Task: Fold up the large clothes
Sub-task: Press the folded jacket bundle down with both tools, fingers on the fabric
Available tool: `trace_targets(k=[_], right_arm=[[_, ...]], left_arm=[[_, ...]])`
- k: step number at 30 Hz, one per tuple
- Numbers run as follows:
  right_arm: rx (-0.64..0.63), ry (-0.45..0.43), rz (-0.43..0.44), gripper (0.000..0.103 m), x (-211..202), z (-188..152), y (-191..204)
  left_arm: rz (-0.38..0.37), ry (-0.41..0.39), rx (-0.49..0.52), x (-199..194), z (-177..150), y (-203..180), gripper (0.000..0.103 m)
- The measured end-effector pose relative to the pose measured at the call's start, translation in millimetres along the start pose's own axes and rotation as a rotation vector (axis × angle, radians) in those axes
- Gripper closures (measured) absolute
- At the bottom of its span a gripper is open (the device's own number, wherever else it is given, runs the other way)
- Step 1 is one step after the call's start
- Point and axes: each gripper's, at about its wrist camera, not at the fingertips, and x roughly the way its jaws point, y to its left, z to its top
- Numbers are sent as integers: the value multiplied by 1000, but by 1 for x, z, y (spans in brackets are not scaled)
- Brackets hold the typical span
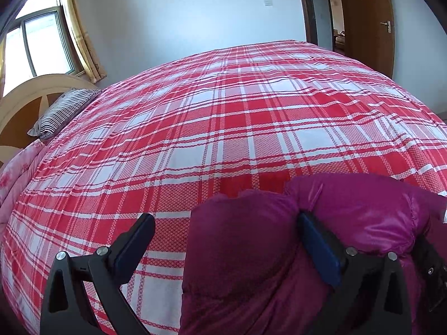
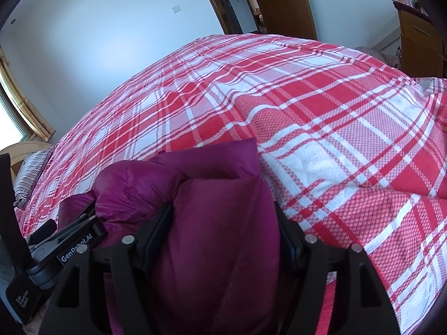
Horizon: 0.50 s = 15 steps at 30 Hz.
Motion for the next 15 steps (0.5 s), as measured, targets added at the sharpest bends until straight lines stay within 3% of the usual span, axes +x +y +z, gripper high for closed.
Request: trace_targets(k=[15], right_arm=[[-39, 20, -48, 31, 6, 2, 5]], left_arm=[[-19, 13, -10, 4, 0, 3, 1]])
